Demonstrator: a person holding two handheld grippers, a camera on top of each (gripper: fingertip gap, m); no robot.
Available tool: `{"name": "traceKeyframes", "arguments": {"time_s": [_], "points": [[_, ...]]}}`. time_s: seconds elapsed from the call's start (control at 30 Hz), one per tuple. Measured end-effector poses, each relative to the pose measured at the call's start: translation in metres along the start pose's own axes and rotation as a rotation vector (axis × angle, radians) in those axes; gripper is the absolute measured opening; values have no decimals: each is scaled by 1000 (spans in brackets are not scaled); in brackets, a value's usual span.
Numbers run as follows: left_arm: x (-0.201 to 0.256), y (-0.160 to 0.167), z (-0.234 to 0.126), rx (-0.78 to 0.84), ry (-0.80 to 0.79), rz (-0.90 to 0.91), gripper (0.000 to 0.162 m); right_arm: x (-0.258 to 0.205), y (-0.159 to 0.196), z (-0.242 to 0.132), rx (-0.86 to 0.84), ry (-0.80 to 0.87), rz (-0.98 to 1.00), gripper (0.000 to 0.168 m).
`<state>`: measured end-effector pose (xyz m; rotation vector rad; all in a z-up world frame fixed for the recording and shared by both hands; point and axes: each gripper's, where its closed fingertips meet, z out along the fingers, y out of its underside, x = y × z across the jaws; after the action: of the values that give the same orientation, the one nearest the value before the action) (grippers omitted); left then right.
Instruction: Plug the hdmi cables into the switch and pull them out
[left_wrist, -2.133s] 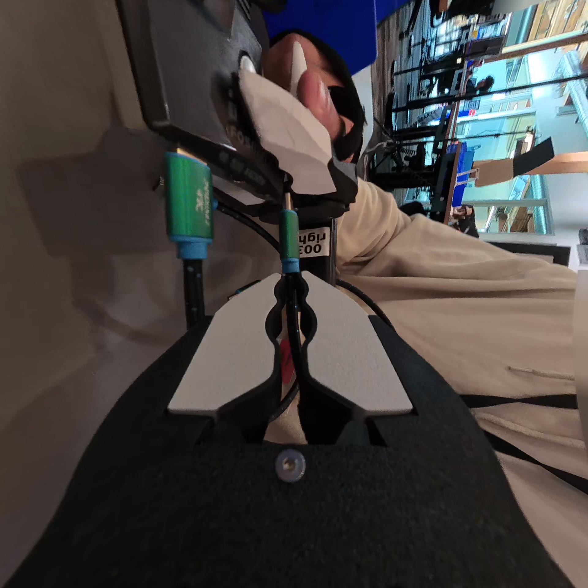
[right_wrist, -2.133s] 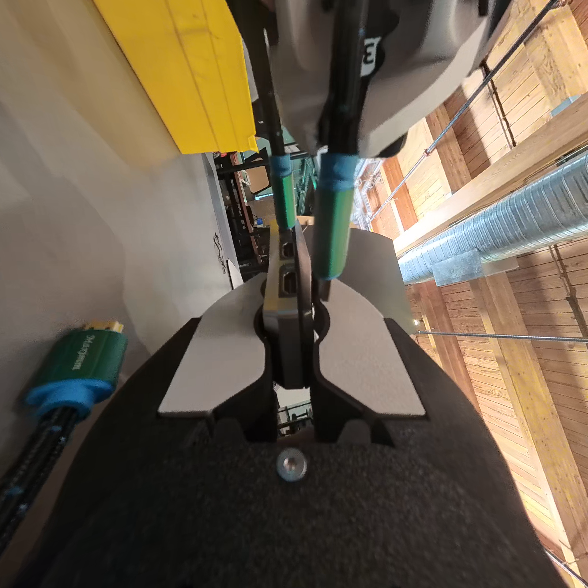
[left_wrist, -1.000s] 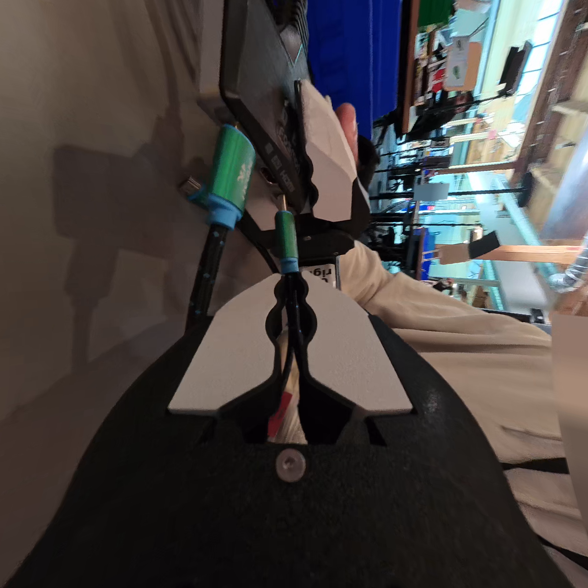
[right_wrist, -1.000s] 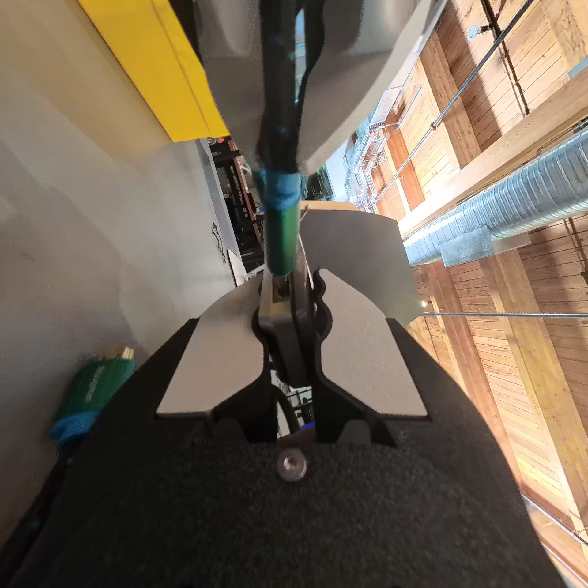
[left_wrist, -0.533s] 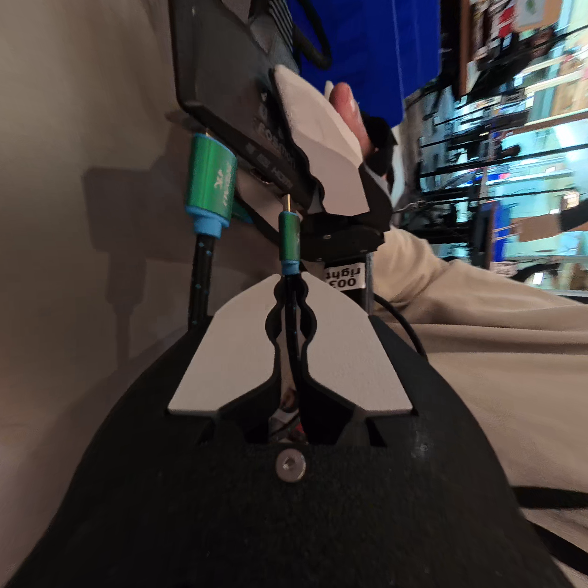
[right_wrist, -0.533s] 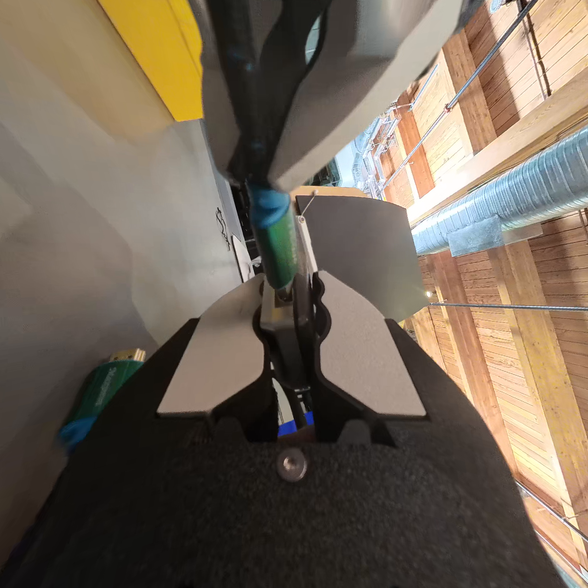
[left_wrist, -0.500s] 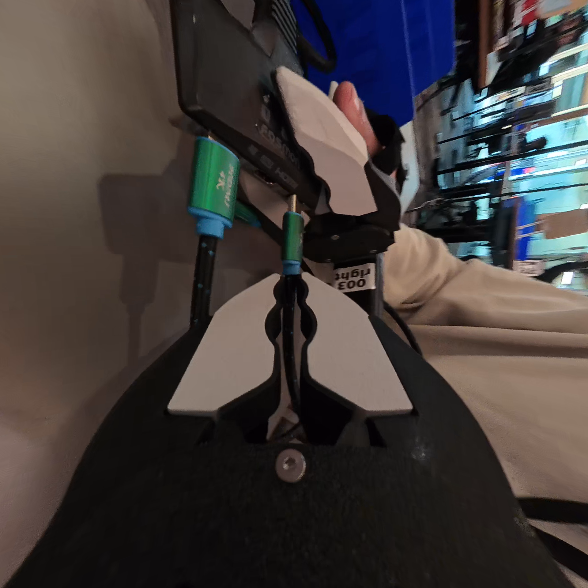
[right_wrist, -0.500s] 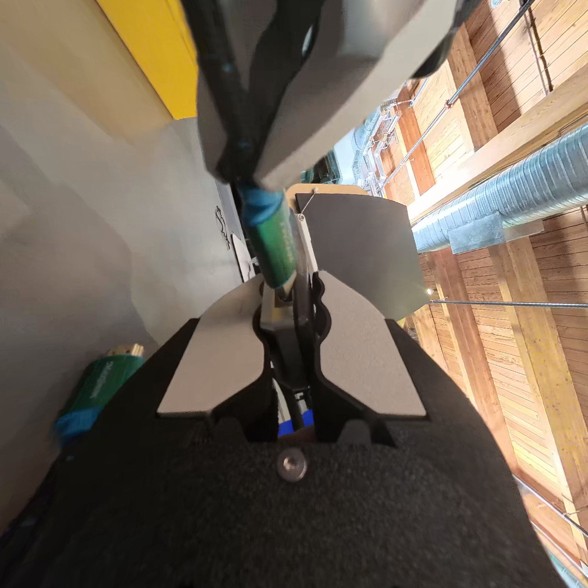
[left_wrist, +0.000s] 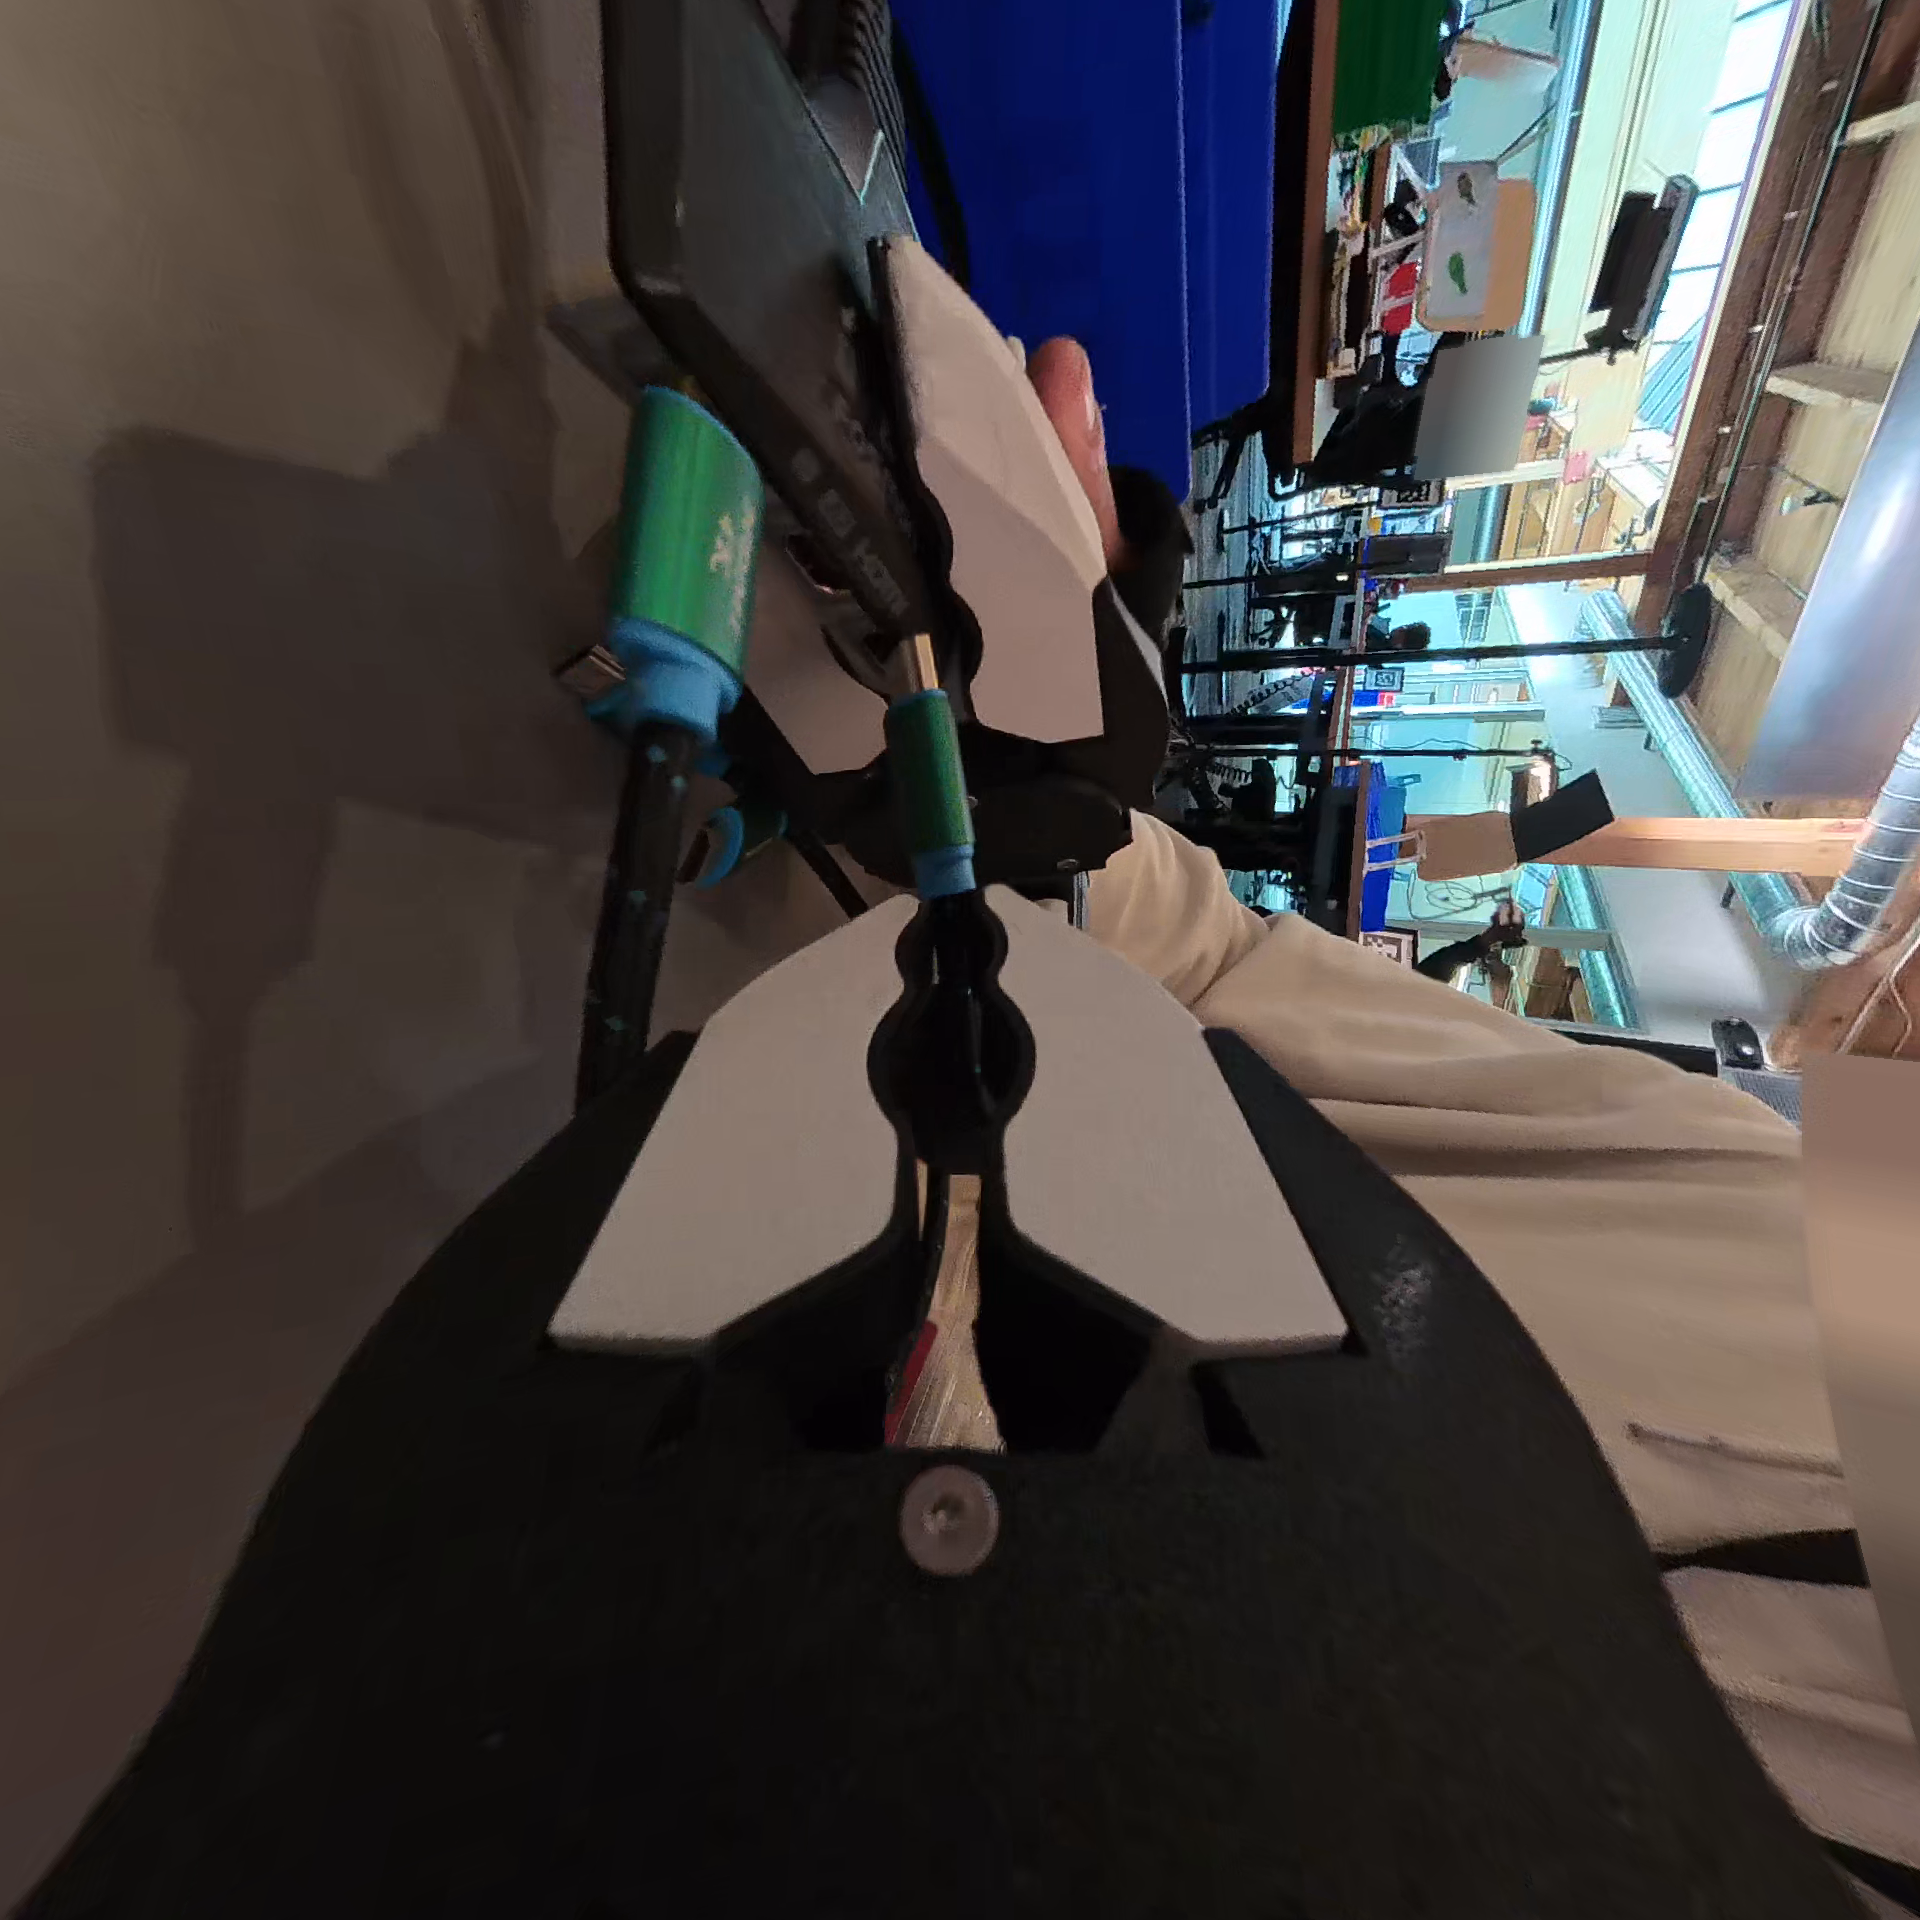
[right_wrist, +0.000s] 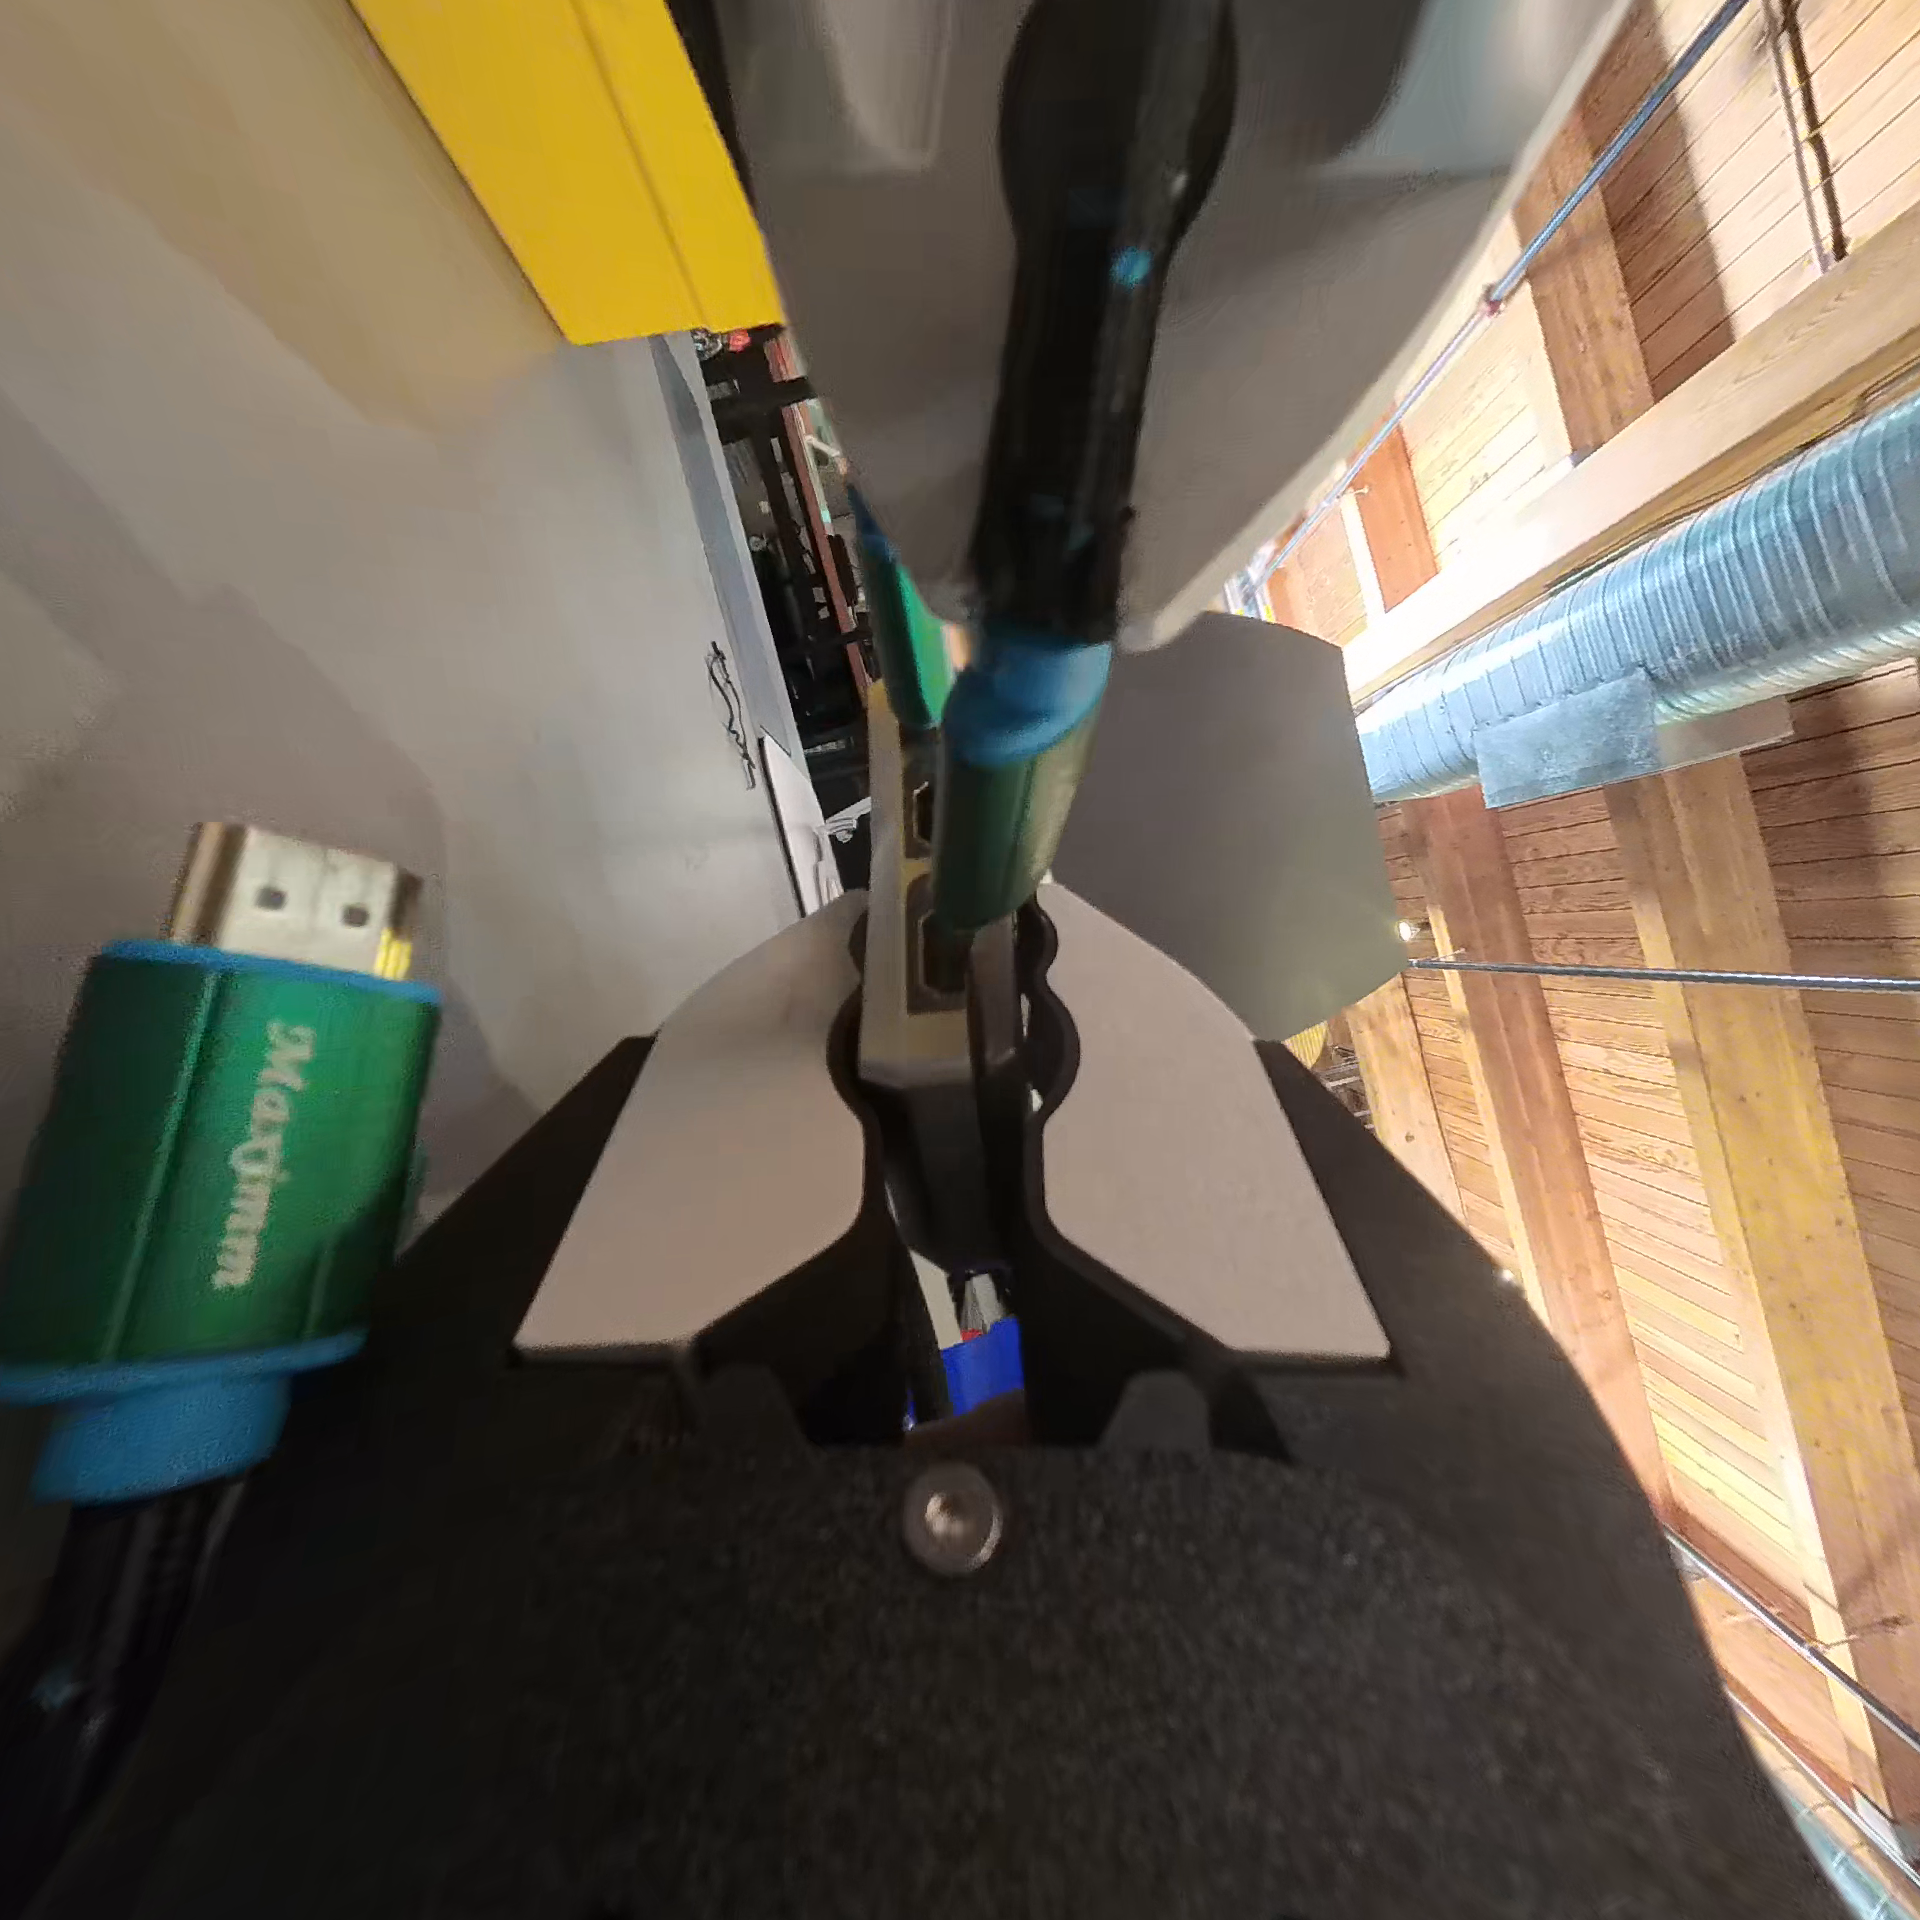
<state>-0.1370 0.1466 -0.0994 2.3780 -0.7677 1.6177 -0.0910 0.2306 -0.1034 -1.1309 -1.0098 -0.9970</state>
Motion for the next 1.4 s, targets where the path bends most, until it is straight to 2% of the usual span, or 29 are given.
{"name": "traceKeyframes", "arguments": {"time_s": [0.23, 0.3, 0.37, 0.47, 0.53, 0.63, 0.7, 0.77, 0.87, 0.97, 1.07, 1.17, 1.23, 1.27, 1.4], "points": [[-2, -1, 8, 41, 51, -109, 4, 5, 5, 0, -36, 29, -15, 24], [-7, -2, 9, 68, 15, -89, 5, 3, 7, 1, -46, 22, -27, 25], [-14, -6, 9, 104, -72, 14, 5, 1, 11, 4, -68, 12, -24, 24], [-31, -10, 6, 130, -289, 279, 5, -5, 12, 6, -80, -10, -45, 23], [-28, -3, 7, 109, -328, 434, 6, -8, 10, 6, -73, -22, -52, 23], [6, 21, -3, 97, -153, 537, 5, -13, 13, 7, -76, -36, -93, 23], [29, 44, -27, 82, 27, 475, 5, -12, 14, 8, -78, -35, -84, 23], [17, 71, -56, -16, 57, 384, 5, -10, 16, 9, -86, -29, -71, 23], [-37, 105, -89, -188, -106, 299, 5, -5, 21, 12, -118, -5, -47, 23], [-86, 120, -109, -306, -328, 294, 5, 2, 30, 16, -165, 20, -3, 23], [-101, 106, -108, -274, -426, 339, 3, -2, 26, 17, -167, 13, -32, 23], [-132, 86, -112, -278, -760, 573, 1, -2, 24, 17, -160, 9, -4, 23], [-132, 68, -113, -185, -910, 732, 1, 3, 28, 17, -166, 20, 45, 23], [-126, 62, -112, -115, -939, 775, 7, 5, 29, 17, -167, 24, 62, 23], [-101, 63, -109, 149, -884, 689, 26, 4, 28, 17, -164, 24, 61, 23]]}}
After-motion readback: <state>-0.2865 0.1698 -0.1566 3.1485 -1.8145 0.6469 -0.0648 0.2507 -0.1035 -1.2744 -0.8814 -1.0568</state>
